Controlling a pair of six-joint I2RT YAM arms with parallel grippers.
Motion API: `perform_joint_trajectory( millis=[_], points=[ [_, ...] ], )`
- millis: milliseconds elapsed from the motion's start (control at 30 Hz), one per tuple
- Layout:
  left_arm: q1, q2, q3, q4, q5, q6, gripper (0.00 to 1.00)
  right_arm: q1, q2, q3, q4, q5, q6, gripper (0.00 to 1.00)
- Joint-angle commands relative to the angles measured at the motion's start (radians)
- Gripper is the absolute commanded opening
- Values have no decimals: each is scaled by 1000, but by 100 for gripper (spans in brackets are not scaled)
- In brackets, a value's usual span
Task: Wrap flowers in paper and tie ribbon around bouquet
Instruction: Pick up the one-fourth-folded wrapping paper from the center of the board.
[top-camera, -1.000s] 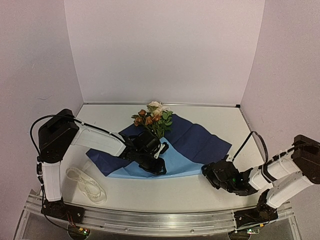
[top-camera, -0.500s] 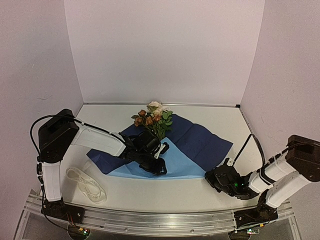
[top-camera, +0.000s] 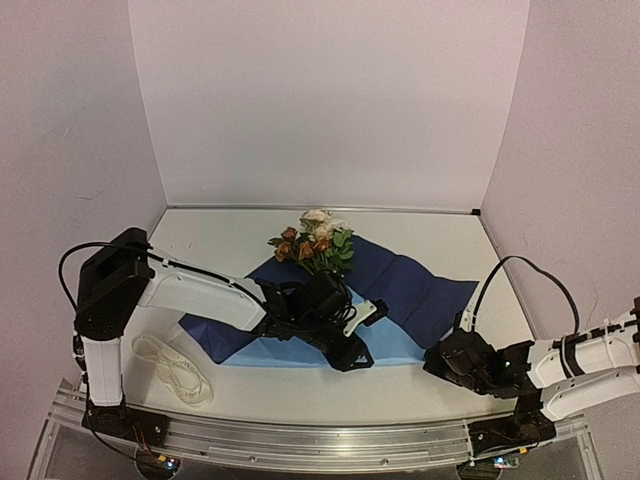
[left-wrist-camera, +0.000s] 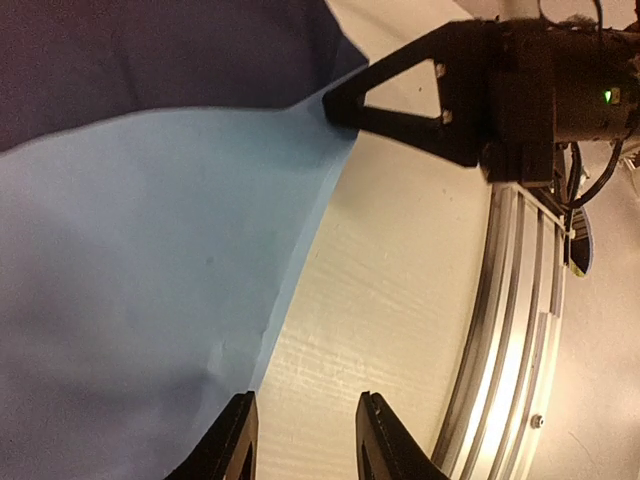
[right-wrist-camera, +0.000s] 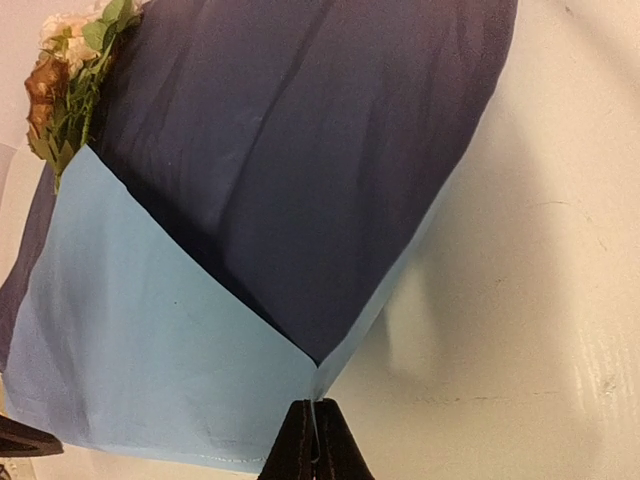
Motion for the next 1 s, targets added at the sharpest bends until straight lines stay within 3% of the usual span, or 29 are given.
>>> perform_joint_trajectory(
  millis=[0,267,433,700,967],
  points=[
    [6,73,106,37,-1,102,35,7,-26,40,-141,-10,-65,0],
    [-9,170,196,-25,21,199,31,7,-74,69,-240,-41,-155,0],
    [-39,230,249,-62,-71,262,30,7,-75,116,-274,-74,-203,0],
    [-56,247,228,-48,-147,243,31,7,-163,111,-304,-57,-190,0],
    [-71,319,248,-102,-178,257,29,25,-190,236,-374,-138,-278,0]
  ],
)
